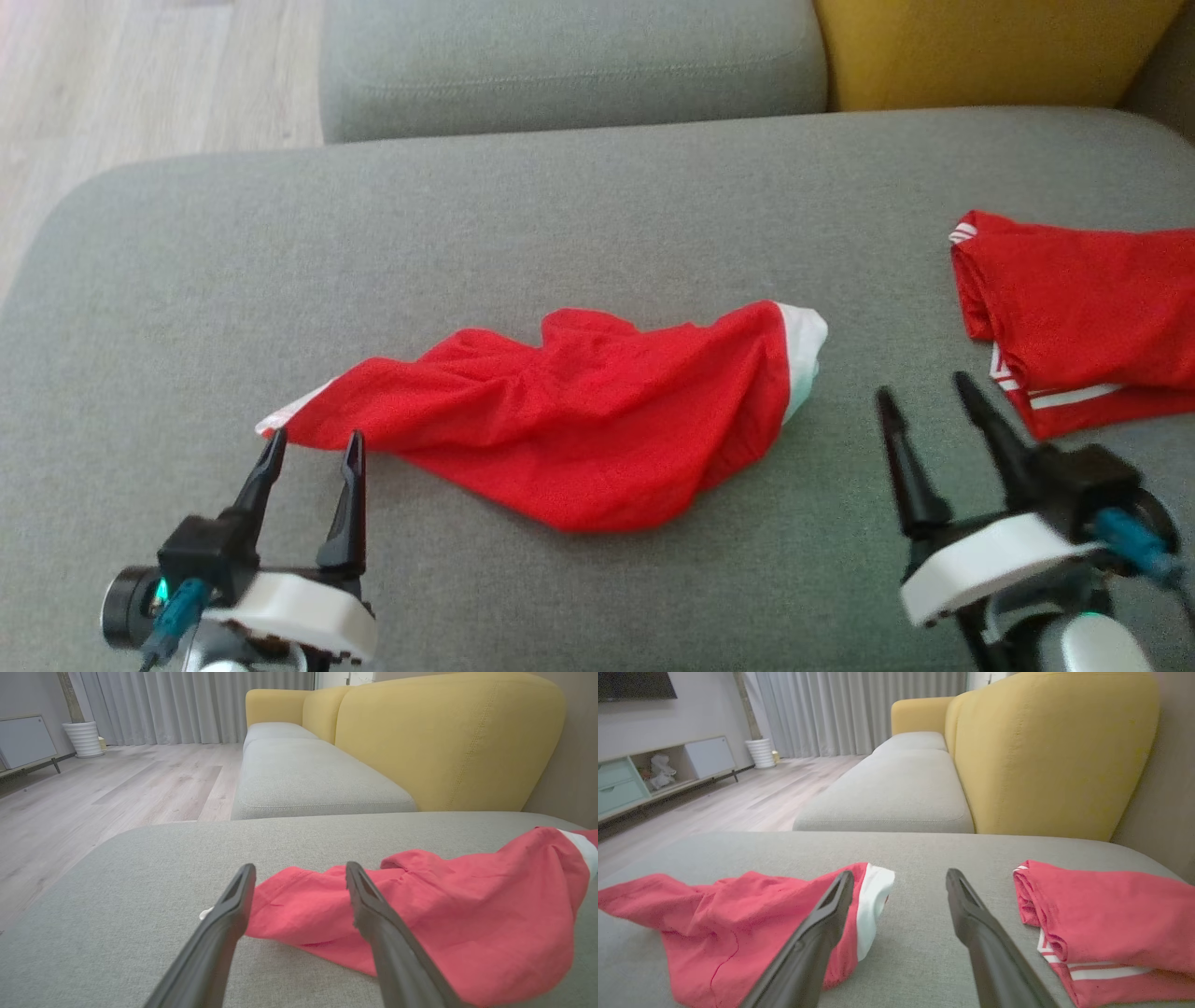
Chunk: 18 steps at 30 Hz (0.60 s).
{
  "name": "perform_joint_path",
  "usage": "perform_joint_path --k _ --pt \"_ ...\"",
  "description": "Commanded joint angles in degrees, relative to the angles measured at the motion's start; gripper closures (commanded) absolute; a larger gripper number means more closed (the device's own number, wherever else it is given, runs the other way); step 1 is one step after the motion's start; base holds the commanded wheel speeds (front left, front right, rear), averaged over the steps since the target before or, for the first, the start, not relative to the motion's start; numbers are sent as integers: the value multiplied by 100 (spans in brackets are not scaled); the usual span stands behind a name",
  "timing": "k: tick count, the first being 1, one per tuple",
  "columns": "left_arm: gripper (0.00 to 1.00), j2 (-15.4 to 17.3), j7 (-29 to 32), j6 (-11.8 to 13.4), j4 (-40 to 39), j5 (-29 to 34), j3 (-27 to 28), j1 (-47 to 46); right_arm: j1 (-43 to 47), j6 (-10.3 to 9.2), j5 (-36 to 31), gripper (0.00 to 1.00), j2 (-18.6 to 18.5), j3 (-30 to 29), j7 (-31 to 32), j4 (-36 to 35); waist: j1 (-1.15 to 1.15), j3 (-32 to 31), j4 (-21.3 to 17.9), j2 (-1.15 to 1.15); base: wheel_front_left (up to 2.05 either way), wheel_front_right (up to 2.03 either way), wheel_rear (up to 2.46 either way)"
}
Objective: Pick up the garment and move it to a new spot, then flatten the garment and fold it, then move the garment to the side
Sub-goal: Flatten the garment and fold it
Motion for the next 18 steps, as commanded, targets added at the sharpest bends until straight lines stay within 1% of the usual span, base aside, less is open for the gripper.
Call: perform_joint_path --k 1,7,8,9,11,15,18 --pt "0 149 -21 -12 -177 -47 193 -366 -254 39 -42 0 -113 252 26 -210 0 72 59 0 0 0 0" --pt "0 58 -94 -95 -117 -11 88 -765 -482 39 -39 0 -412 1399 204 183 0 418 370 0 0 0 0" --pt "0 58 -94 -95 -117 -11 88 -765 -482 39 -39 0 -412 1399 204 183 0 418 370 0 0 0 0" --pt "0 14 -127 -131 -67 -1 49 -894 -596 39 -6 0 -515 1813 222 402 0 536 489 0 0 0 0" --pt "0 -37 -160 -163 -1 4 14 -1009 -729 39 6 0 -594 2172 207 654 0 641 603 0 0 0 0" --pt "0 -131 -215 -223 130 10 -28 -1199 -1034 39 15 0 -689 2707 206 1310 0 807 779 0 0 0 0" --pt "0 -210 -243 -261 216 -21 -25 -1294 -1261 39 -8 0 -710 2879 245 1887 0 893 863 0 0 0 0"
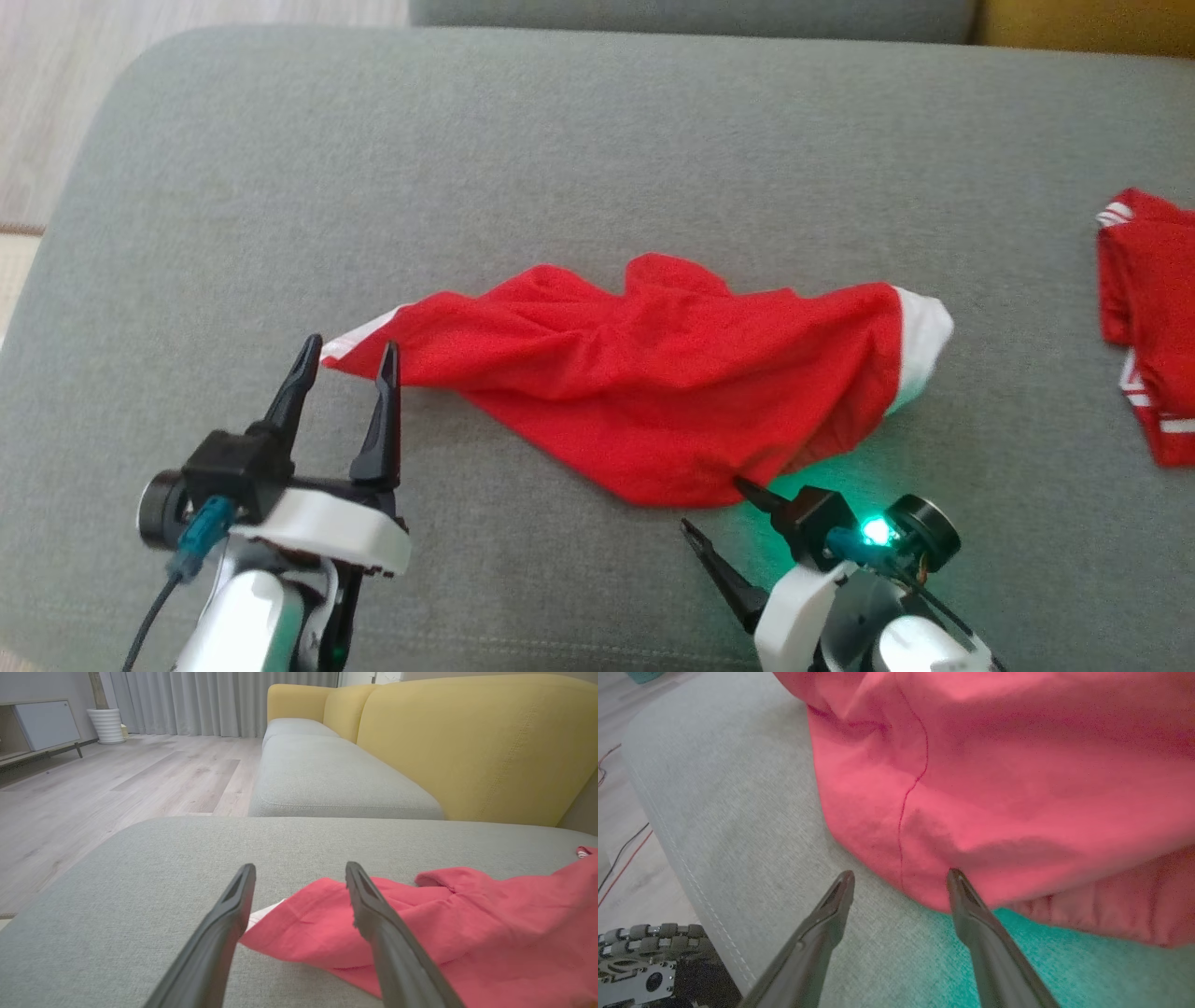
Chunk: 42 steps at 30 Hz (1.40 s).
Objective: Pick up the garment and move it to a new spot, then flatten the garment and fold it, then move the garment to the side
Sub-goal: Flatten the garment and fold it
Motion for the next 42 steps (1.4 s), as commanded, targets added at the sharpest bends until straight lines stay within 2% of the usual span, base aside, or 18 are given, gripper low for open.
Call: perform_joint_path --k 1,3,4,5,9,15,21,29,34,38,42 --pt "0 33 -89 -52 -95 24 183 -349 -292 39 10 0 -52 150 -64 126 -1 123 123 0 0 0 0" --pt "0 26 -100 -71 -27 46 192 -400 -438 39 50 0 10 218 -160 396 -1 148 135 0 0 0 0" --pt "0 26 -104 -74 1 54 207 -418 -502 39 83 53 39 258 -194 521 -1 160 132 0 0 0 0" --pt "0 23 -107 -76 21 61 223 -434 -567 39 107 100 59 282 -233 629 -1 173 126 0 0 0 0" --pt "0 20 -115 -90 68 91 281 -466 -710 39 221 100 153 151 -478 827 -1 180 75 0 0 0 0" --pt "0 32 -118 -83 40 132 381 -413 -635 39 405 100 208 -6 -682 509 -1 77 -69 0 0 0 0" --pt "0 48 -118 -67 -21 138 487 -264 -179 39 557 100 207 -399 -455 -496 -1 -112 -335 0 0 0 0" --pt "0 71 -119 -60 -81 134 524 -160 632 39 591 100 326 -1021 355 -2183 -1 -238 -582 0 0 0 0" --pt "0 85 -119 -57 -113 139 525 -184 743 39 592 100 406 -1292 686 -2948 -1 -209 -626 0 0 0 0" --pt "0 71 -119 -78 -137 152 496 -265 552 39 556 100 421 -1587 793 -3065 -1 -111 -568 0 0 0 0" --pt "0 18 -119 -123 -137 180 431 -417 130 39 674 100 457 -1887 775 -2783 -1 42 -423 0 0 0 0"
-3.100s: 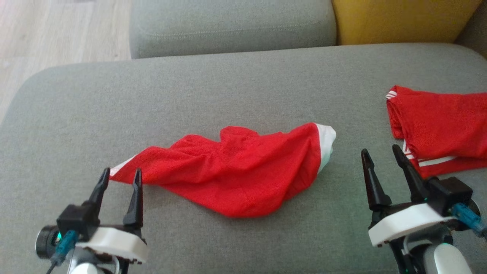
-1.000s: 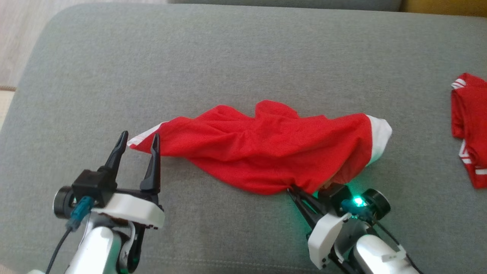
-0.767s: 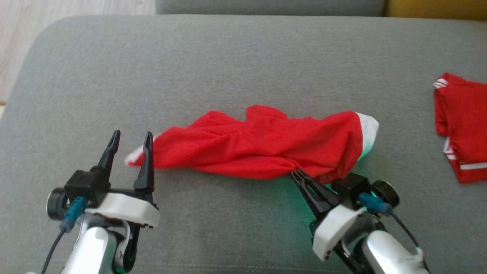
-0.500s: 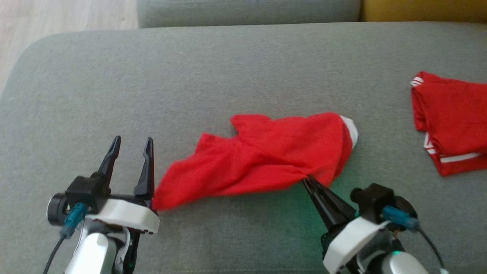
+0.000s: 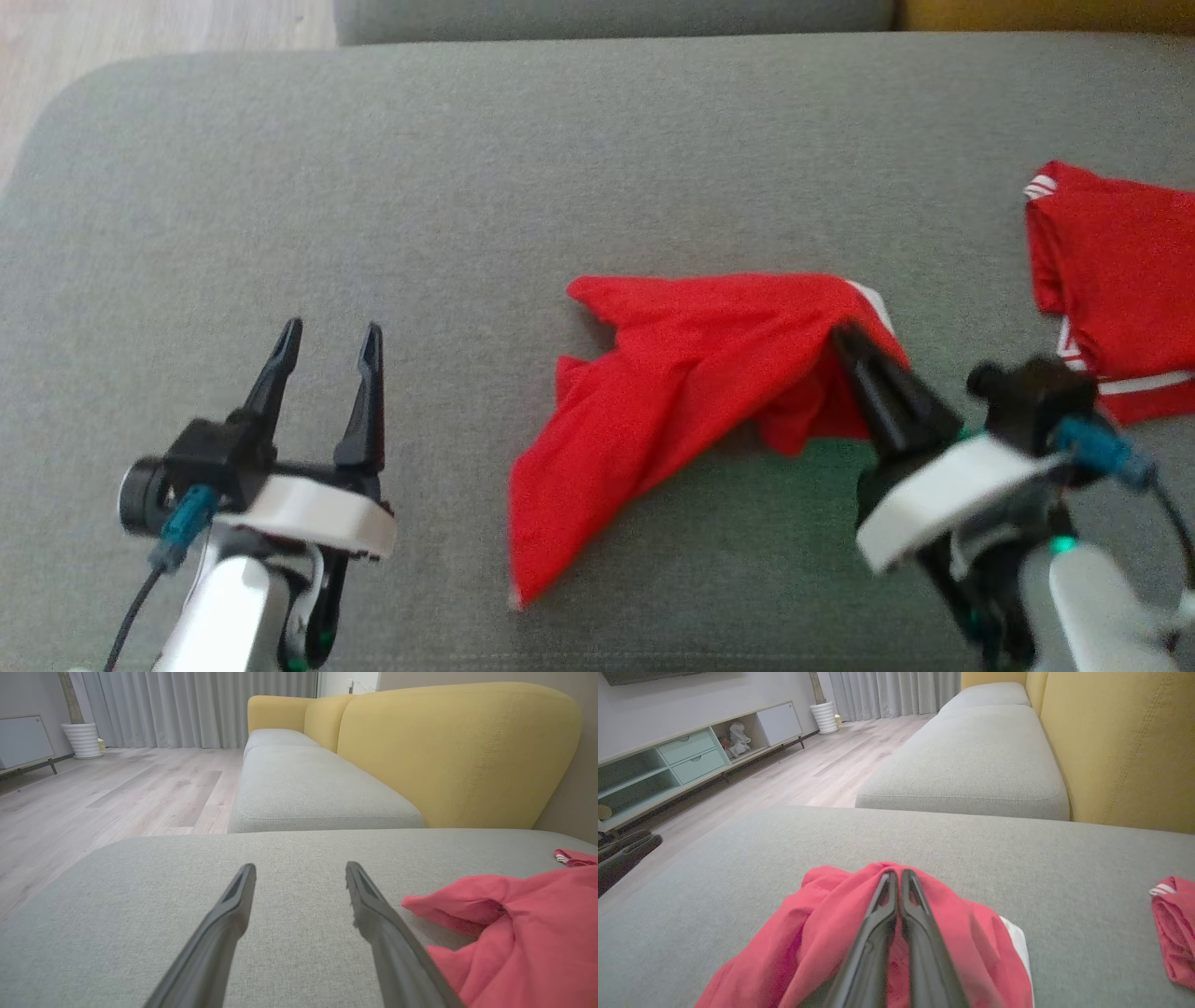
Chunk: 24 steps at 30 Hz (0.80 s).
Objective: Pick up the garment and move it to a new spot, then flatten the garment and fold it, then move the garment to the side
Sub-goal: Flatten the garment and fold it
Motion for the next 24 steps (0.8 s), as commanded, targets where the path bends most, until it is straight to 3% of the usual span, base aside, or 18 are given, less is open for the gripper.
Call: perform_joint_path --k 1,10,16,18,19,21,24 --pt "0 46 -71 -27 -214 63 190 -368 -441 39 61 100 8 36 -40 -91 0 115 113 0 0 0 0" --pt "0 -198 -71 -194 -173 191 41 -849 -2075 39 402 100 -126 -118 -205 1719 0 642 647 0 0 0 0" --pt "0 -358 -71 -310 -131 300 21 -1079 -3229 39 507 100 -267 101 -709 3373 0 899 836 0 0 0 0" --pt "0 -378 -71 -334 -118 322 16 -1106 -3370 39 548 100 -277 180 -827 3642 0 921 851 0 0 0 0" --pt "0 -397 -71 -352 -104 343 13 -1124 -3481 39 623 85 -268 242 -919 3903 0 933 858 0 0 0 0" --pt "0 -431 -71 -377 -85 381 17 -1141 -3662 39 692 0 -283 402 -1151 4313 0 948 853 0 0 0 0" --pt "0 -452 -71 -394 -60 433 58 -1116 -3762 39 856 0 -254 613 -1522 4671 0 918 774 0 0 0 0"
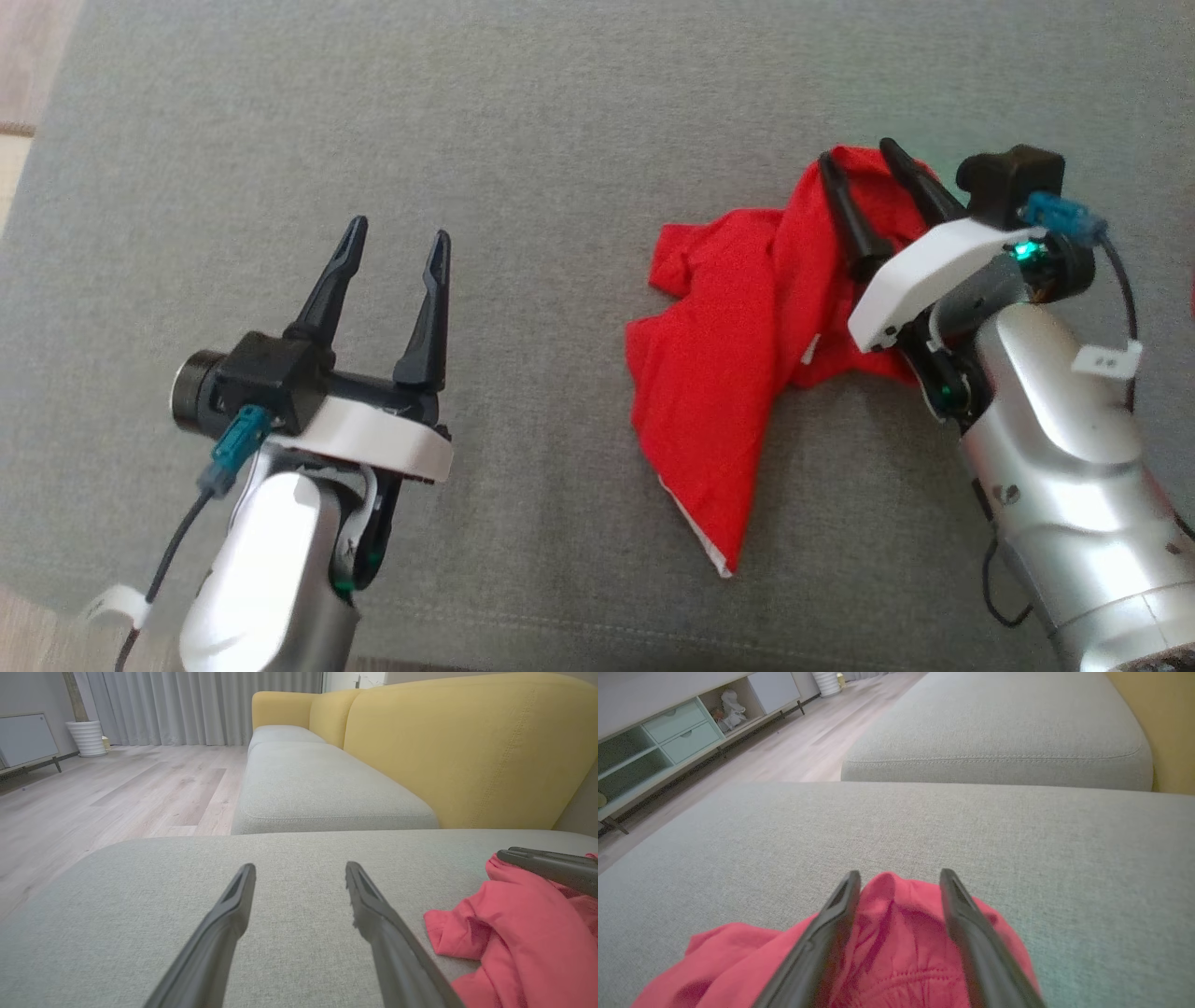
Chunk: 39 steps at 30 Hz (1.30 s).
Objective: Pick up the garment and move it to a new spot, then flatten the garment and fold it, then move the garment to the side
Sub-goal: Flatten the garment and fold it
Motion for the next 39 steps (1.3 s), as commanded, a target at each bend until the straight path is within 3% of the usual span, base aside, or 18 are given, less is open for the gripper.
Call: perform_joint_path --k 1,6,11,22,28,39 --pt "0 47 -70 -12 -159 63 236 -143 -104 39 76 0 61 165 -207 -105 -1 -55 -77 0 0 0 0" --pt "0 85 -70 -4 -122 138 361 57 247 39 80 0 -69 425 -958 -377 -1 -286 -365 0 0 0 0" --pt "0 131 -70 21 -128 174 454 236 767 39 -271 0 -205 243 -1242 -1055 -1 -533 -587 0 0 0 0" --pt "0 238 -70 134 -185 171 590 833 2572 39 -1027 0 115 -913 -676 -3003 -1 -1181 -945 0 0 0 0" --pt "0 322 -54 208 -231 146 628 1133 3401 39 -1241 0 334 -1226 -272 -3889 -1 -1374 -1028 0 0 0 0" --pt "0 382 13 260 -325 96 609 1286 3872 39 -1298 0 508 -1365 35 -4471 -1 -1393 -1038 0 0 0 0"
